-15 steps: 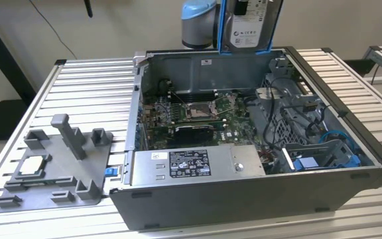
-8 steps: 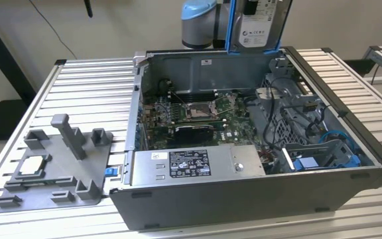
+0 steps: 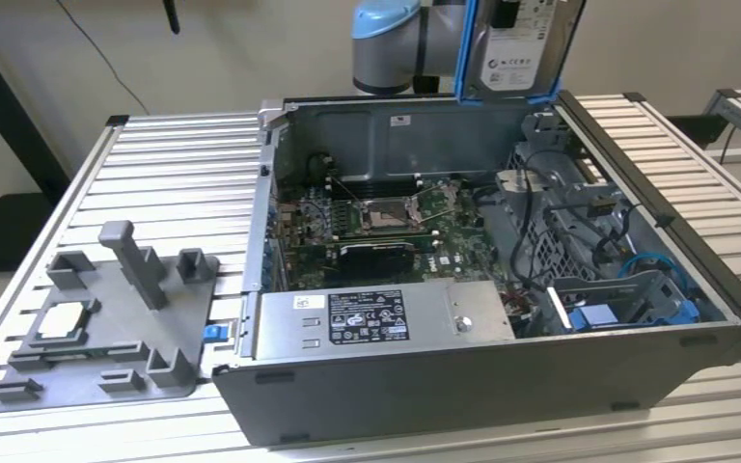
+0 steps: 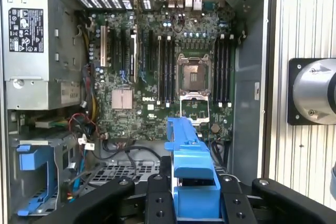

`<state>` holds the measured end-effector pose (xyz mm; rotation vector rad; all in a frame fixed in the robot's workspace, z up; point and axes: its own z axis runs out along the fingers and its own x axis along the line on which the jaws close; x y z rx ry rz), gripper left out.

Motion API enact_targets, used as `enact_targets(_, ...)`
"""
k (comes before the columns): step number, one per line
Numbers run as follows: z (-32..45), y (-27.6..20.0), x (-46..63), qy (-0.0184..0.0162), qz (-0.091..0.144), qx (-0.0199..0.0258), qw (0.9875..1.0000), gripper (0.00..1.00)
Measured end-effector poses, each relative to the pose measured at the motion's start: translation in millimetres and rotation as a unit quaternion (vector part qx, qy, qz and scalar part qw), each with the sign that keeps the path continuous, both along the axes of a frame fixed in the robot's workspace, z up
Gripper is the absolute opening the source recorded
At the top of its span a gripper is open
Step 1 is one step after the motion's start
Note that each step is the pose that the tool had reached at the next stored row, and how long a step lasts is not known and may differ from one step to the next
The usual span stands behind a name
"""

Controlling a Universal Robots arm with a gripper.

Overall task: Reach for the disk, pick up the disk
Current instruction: 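Pick up the disk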

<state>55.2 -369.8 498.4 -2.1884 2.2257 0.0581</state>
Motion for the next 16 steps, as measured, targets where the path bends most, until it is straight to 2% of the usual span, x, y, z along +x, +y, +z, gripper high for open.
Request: enact_targets(16,0.0,0.0,31.2,0.0000,0.000,0.0012,1.0000,0.00)
